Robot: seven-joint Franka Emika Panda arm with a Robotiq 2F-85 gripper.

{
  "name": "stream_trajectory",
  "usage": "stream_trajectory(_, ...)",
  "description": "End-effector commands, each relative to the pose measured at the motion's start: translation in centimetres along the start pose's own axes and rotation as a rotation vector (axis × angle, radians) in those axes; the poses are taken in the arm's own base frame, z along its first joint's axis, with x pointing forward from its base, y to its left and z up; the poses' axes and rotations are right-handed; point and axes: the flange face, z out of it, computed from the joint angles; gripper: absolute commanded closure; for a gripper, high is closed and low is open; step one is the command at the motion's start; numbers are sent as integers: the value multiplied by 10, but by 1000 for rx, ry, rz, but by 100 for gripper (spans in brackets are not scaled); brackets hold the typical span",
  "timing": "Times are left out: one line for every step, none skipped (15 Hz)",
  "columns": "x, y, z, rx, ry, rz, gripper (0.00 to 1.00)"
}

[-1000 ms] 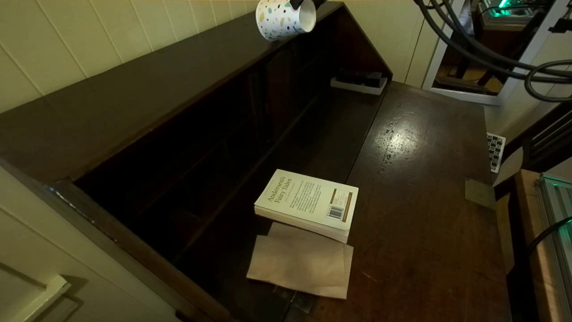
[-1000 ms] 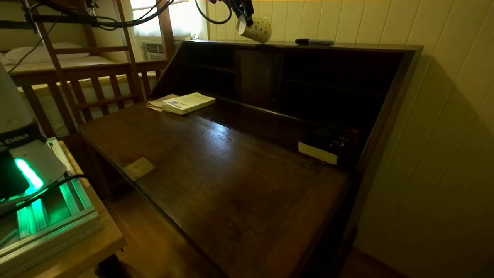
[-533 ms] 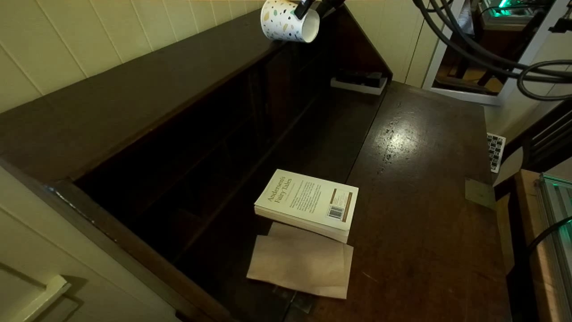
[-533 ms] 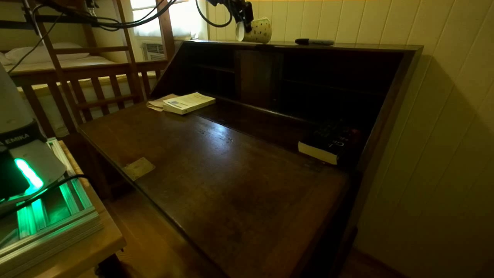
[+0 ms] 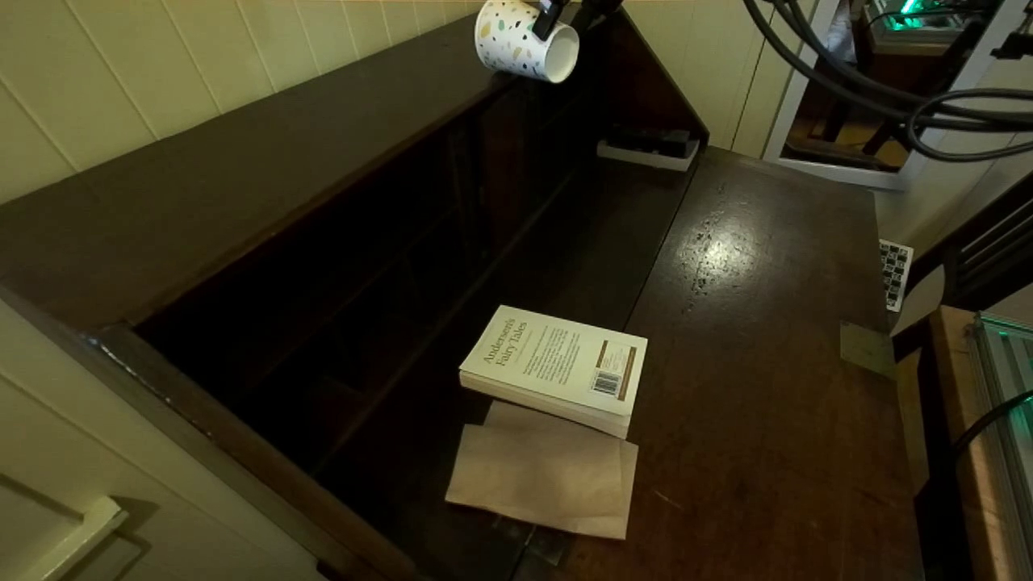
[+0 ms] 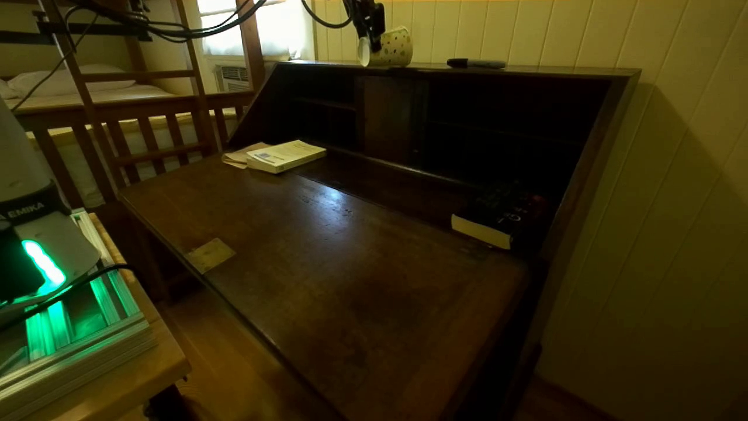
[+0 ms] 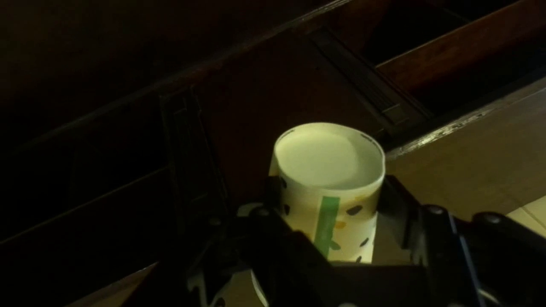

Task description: Place the cup on the top shelf

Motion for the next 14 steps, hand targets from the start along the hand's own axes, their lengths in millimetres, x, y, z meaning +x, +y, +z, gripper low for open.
stream_trajectory(14, 2, 7, -24, -66, 29, 66)
stream_trajectory(17, 2, 8, -26, -71, 34, 66)
stream_trajectory(18, 3, 8, -25, -84, 38, 66)
stream_trajectory(20, 3, 8, -24, -89, 40, 66)
stream_trajectory(21, 2, 6, -20, -88, 37, 66)
stream_trajectory(21, 1, 4, -18, -81, 35, 66)
stream_trajectory(21, 0, 0, -18, -64, 28, 66)
stream_trajectory(18, -3, -5, -18, -53, 14, 66)
stream_trajectory(14, -6, -8, -20, -41, 0, 66)
stream_trajectory(10, -8, -11, -30, -27, -13, 66)
stream_trajectory(6, -11, -15, -41, -1, -34, 66)
stream_trajectory(4, -14, -18, -50, 22, -50, 66)
stream_trajectory(1, -16, -20, -59, 59, -65, 66)
stream_trajectory(-1, -19, -23, -67, 97, -76, 66)
